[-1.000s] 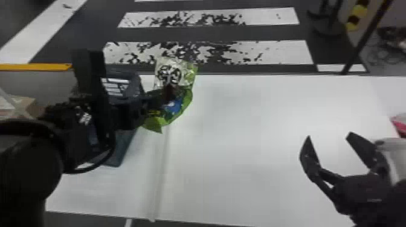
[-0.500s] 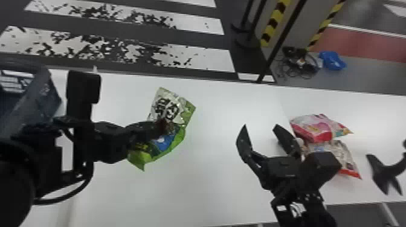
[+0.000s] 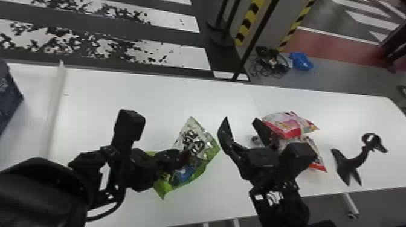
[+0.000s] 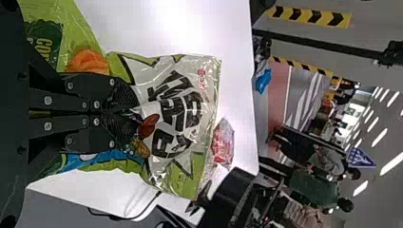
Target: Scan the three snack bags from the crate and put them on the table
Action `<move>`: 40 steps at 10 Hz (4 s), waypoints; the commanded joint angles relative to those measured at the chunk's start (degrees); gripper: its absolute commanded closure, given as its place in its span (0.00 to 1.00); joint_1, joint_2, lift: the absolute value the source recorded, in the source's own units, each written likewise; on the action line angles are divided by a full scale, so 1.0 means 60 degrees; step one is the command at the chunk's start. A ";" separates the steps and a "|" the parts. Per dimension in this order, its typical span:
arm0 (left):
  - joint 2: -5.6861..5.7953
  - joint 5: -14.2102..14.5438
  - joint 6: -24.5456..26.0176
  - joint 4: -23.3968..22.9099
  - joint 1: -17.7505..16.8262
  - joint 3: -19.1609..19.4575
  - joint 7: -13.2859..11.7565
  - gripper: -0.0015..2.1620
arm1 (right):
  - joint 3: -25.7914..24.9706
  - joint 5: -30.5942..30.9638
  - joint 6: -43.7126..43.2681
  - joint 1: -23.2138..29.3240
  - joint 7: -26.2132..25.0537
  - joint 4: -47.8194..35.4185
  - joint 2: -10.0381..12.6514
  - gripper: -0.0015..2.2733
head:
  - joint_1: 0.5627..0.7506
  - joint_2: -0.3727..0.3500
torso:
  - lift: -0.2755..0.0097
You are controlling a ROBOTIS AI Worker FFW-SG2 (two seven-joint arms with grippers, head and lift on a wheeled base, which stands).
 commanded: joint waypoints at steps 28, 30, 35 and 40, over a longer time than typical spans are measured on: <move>0.0152 0.1000 -0.5790 -0.2412 0.3633 0.5571 0.1513 0.01 | 0.2329 0.1883 0.4651 0.0638 0.1359 -0.1071 -0.0220 0.06 | 0.70 0.63 | 0.64; 0.0181 0.0736 -0.6229 -0.2178 0.3735 0.5424 0.1425 0.01 | 0.3691 0.3143 0.5354 0.0594 0.0744 -0.1173 -0.0249 0.06 | 0.70 0.68 | 0.64; 0.0415 0.0604 -0.6962 -0.2237 0.4365 0.5278 0.1337 0.01 | 0.5801 0.5472 0.6761 -0.0842 -0.0809 -0.0880 -0.0513 0.06 | 0.70 0.79 | 0.64; 0.0591 0.0692 -0.6962 -0.2251 0.4512 0.5263 0.1117 0.01 | 0.6709 0.6116 0.7347 -0.2541 -0.1658 0.1229 -0.0440 0.06 | 0.70 0.77 | 0.64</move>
